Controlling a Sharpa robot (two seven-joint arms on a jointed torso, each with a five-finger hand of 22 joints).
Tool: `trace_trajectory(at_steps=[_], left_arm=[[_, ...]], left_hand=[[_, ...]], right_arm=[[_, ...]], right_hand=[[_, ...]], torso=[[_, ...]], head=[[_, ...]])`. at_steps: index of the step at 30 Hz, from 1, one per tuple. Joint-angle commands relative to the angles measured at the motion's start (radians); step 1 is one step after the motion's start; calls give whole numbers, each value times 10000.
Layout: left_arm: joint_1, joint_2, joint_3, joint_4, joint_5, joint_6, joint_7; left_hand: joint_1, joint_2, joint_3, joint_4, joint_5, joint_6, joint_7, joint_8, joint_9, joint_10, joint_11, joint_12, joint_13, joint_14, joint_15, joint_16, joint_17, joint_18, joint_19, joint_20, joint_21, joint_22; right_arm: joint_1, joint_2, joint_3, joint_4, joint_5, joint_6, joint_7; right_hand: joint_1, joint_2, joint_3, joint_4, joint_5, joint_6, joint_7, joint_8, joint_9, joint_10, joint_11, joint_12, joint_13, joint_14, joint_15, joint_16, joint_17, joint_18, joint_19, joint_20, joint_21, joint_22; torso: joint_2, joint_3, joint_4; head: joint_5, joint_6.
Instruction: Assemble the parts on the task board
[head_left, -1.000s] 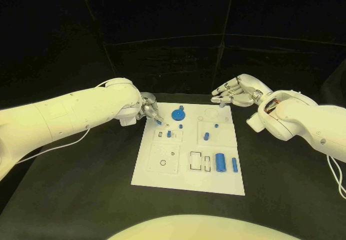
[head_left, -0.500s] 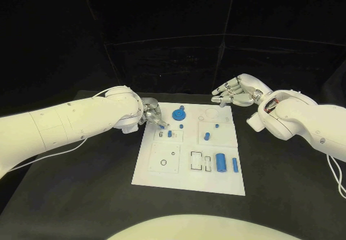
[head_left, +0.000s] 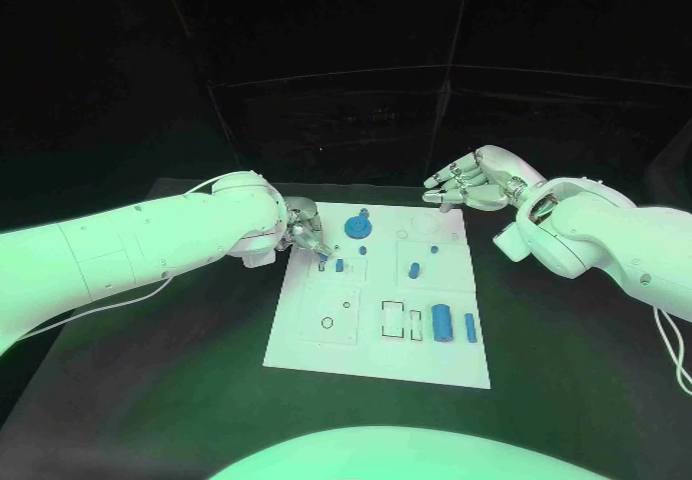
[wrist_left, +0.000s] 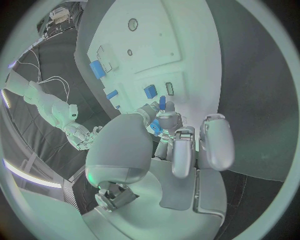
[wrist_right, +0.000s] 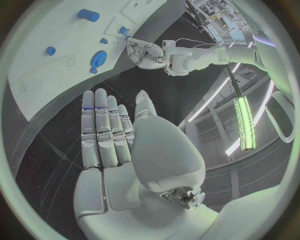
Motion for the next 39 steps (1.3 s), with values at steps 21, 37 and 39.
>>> trace_trajectory(at_steps=[21, 37, 39], left_arm=[[-106, -16, -35, -22, -84, 706, -466], [-124, -21, -56, 9, -83, 904, -532], [-125, -15, -57, 4, -83, 898, -533]], left_hand=[[69, -64, 1095, -1015, 35, 40, -3, 57, 25, 72, 8, 59, 20, 1018, -60, 33, 2634, 6, 65, -38, -12, 9], [34, -90, 1155, -1021, 34, 44, -1, 67, 31, 68, 10, 43, 1, 1018, -59, 33, 2634, 8, 61, -38, -23, -2], [17, -95, 1177, -1019, 34, 49, -1, 73, 33, 68, 11, 39, -3, 1018, -58, 33, 2634, 8, 61, -38, -23, 0]], right_arm=[[17, -3, 5, 10, 34, 65, 104], [17, -3, 5, 9, 34, 68, 109], [17, -3, 5, 8, 34, 67, 109]], right_hand=[[-21, 85, -37, -20, 65, -48, 7, 0, 4, -72, -18, 7, -15, -52, 28, -62, -15, 34, -2, 95, -60, -14], [-21, 85, -37, -20, 65, -48, 7, 0, 4, -72, -18, 7, -15, -52, 28, -62, -15, 34, -2, 95, -60, -14], [-21, 85, -37, -20, 65, -48, 7, 0, 4, -72, -18, 7, -15, -52, 28, -62, -15, 34, -2, 95, -60, -14]], torso=[[-3, 4, 4], [0, 4, 0], [3, 5, 0]], head=[[24, -54], [21, -62], [22, -66]])
